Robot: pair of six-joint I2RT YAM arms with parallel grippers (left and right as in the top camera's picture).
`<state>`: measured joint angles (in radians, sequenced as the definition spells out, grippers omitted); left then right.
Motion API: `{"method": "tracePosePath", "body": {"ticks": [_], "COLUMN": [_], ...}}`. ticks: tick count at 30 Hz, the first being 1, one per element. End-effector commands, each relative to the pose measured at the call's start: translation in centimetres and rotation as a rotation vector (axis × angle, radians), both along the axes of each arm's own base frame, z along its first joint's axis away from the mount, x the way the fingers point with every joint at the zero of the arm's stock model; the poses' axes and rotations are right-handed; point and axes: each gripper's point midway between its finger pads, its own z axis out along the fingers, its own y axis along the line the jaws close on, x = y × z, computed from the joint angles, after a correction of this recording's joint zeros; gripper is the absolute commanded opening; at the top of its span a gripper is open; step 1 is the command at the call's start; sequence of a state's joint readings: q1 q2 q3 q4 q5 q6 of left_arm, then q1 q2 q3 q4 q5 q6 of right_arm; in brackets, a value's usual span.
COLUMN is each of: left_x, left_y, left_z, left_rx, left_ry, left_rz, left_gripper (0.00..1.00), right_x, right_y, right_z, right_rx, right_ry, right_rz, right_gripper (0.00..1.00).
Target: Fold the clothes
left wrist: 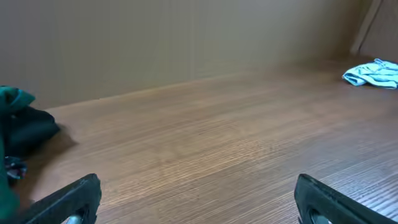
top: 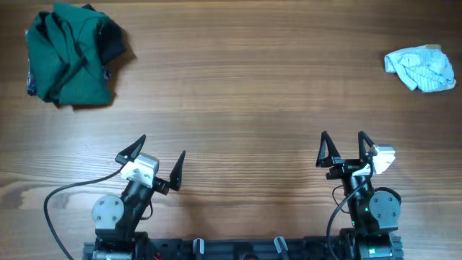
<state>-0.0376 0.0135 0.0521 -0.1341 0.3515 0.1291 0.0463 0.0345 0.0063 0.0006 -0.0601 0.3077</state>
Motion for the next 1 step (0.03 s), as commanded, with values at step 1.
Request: {"method": "tracePosePath", "body": {"ticks": [1], "left_x": [0.04], "left_y": [0.08], "left_z": [-0.22], "left_rx": [-0.008], "left_ry": [0.002], "left_rz": [0.008], "left_gripper": [1.0], "right_x": [0.0], "right_y": [0.11], "right_z": [0.0], "right_rx": [-0.016], "right_ry": [-0.003], "right_rz": [0.01], "right_gripper": [1.0]}}
